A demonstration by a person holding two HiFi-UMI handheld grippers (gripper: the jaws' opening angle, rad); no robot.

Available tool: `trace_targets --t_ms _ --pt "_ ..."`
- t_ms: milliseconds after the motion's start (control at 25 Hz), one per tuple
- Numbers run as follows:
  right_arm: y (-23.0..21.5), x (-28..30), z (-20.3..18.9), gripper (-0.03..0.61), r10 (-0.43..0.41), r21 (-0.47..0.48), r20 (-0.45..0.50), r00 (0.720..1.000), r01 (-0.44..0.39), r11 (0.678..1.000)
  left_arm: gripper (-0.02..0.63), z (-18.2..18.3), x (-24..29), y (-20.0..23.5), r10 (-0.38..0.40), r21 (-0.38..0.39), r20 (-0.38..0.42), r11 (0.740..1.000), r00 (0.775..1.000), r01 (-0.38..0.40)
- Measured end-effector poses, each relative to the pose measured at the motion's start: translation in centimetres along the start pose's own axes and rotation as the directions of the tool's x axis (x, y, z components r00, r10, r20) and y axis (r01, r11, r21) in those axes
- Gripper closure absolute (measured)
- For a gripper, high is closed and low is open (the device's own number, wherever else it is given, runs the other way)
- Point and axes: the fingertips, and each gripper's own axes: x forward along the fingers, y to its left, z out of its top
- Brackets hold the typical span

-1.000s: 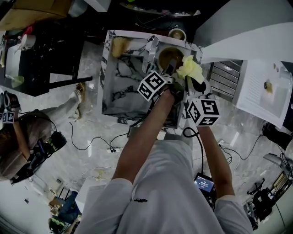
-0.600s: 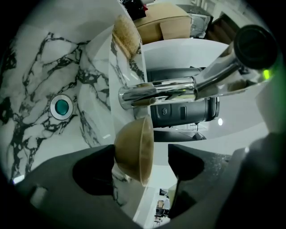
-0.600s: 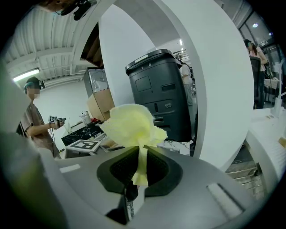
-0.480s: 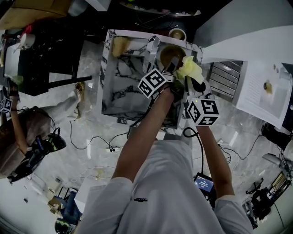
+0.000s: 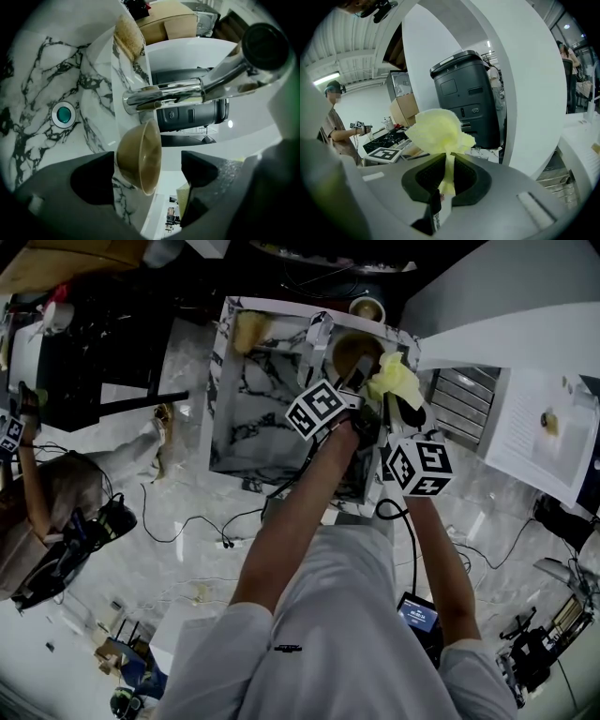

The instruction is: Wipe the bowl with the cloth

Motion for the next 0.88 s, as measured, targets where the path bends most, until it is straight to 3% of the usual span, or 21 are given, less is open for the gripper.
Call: trace_targets --t_ms 360,600,760,880 --pt "0.6 -0.3 0.4 0.545 -0.011 0.001 0.012 1.0 0.011 1.0 0.16 -0.9 -1.4 -0.1 0.009 0.028 -0.04 1.0 0.999 -0.008" --pt "1.0 -1.2 0.6 0.545 -0.037 0.009 0.031 0.999 0.037 0.999 0.171 -1.6 -3.4 -1.2 0.015 0.15 -0.106 0.989 0.994 0.002" --pt "1.2 -1.9 0.8 0.545 -0.056 0.013 0.043 0.997 0.056 0.998 0.272 -1.8 -5.3 -2.0 0.036 0.283 -0.137 0.959 0.99 0.004" --pt "1.4 -2.1 0.8 0.545 -0.068 0.016 0.051 0.996 0.068 0.998 0.377 -1.8 -6.8 -2.5 0.067 0.413 -0.165 0.911 0.984 0.008"
